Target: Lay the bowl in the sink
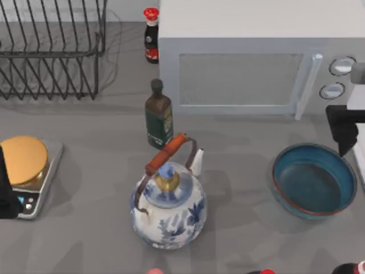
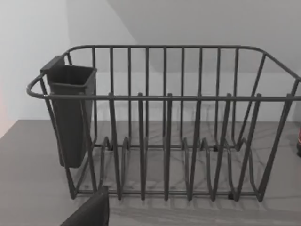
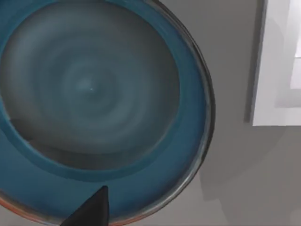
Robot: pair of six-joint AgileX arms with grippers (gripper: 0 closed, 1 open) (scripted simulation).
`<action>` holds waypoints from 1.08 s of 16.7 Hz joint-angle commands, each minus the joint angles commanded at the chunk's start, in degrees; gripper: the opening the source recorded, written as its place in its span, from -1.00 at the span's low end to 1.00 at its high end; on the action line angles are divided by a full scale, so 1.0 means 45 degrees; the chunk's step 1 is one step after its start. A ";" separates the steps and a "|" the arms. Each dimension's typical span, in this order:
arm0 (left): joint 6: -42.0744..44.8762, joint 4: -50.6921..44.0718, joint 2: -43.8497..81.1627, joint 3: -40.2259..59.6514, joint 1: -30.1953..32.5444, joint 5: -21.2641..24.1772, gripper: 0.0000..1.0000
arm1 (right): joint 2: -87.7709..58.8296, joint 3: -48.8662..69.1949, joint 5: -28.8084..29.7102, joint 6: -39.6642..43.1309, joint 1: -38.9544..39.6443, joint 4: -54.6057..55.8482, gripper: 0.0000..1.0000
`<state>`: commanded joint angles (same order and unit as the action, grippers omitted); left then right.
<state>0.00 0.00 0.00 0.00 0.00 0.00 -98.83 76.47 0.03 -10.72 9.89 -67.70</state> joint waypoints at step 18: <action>0.0000 0.0000 0.0000 0.0000 0.0000 0.0000 1.00 | -0.1533 -0.3199 0.0005 -0.0088 0.0091 0.4743 0.40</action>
<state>0.00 0.00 0.00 0.00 0.00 0.00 -105.72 62.07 0.05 -11.11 10.29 -46.35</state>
